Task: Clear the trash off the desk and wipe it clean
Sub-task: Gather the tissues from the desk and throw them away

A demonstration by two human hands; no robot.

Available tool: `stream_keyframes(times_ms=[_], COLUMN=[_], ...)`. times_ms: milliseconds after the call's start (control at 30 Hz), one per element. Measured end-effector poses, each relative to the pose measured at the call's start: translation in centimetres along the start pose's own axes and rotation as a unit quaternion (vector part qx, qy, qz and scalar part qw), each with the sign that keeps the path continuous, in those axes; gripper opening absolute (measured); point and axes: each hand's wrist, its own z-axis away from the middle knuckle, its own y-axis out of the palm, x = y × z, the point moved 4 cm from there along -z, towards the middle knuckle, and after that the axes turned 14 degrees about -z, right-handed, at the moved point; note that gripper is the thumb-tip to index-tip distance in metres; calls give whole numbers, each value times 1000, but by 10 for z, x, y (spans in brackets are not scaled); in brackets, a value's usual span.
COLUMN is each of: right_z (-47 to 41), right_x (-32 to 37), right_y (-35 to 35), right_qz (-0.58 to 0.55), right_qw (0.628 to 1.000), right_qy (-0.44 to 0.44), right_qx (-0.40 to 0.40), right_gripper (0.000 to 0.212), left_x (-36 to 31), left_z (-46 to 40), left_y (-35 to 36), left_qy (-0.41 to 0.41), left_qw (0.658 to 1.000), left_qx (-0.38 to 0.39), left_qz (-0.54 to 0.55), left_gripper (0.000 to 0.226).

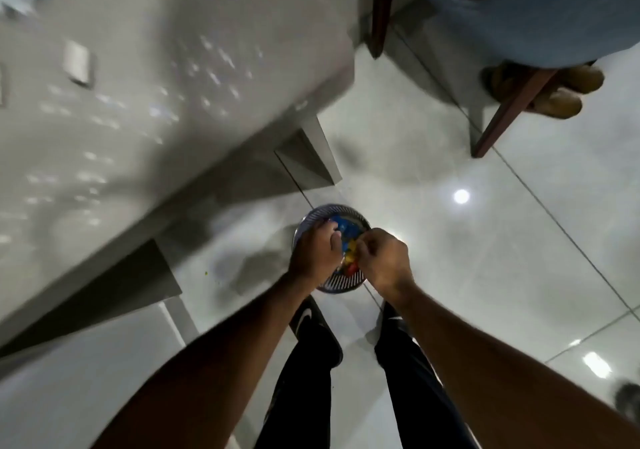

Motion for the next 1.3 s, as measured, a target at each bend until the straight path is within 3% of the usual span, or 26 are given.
stream_keyframes(times_ms=[133, 300, 400, 500, 600, 667, 733, 867, 900, 1033, 1167, 1300], right_z=[49, 106, 126, 132, 123, 110, 96, 78, 75, 62, 70, 129], right_x=[93, 218, 308, 395, 463, 490, 499, 494, 492, 491, 484, 447], right_y=[-61, -131, -140, -115, -64, -22, 14, 56, 57, 48, 21, -29], right_qz=[-17, -110, -115, -69, 46, 163, 257, 441, 444, 355, 143, -137], right_qw=[992, 957, 933, 932, 941, 937, 930, 851, 850, 906, 971, 948], right_qy=[-101, -161, -247, -308, -322, -306, -262, -283, -284, -228, -188, -235], right_qx=[-71, -216, -233, -180, -89, -38, 12, 19, 12, -10, -47, -163], right_gripper=[11, 19, 18, 14, 7, 23, 37, 31, 28, 18, 11, 30], left_x=[-66, -122, -108, -55, 7, 40, 57, 81, 83, 80, 80, 44], left_z=[67, 129, 134, 111, 68, 45, 26, -14, -20, -19, 6, 69], left_y=[-111, -241, -324, -407, -466, -492, -504, -497, -493, -499, -519, -521], left_qy=[108, 249, 264, 192, 86, 42, 53, 88, 97, 155, 79, 93], left_qw=[985, 932, 902, 889, 915, 932, 946, 973, 974, 964, 972, 909], left_qx=[-137, -263, -341, -416, -357, -310, -266, -107, -76, -117, -219, -364], left_qz=[20, 33, 20, -30, -170, -182, -179, -183, -188, -180, 31, 182], left_gripper=[26, 21, 24, 27, 39, 48, 61, 85, 84, 37, 25, 28])
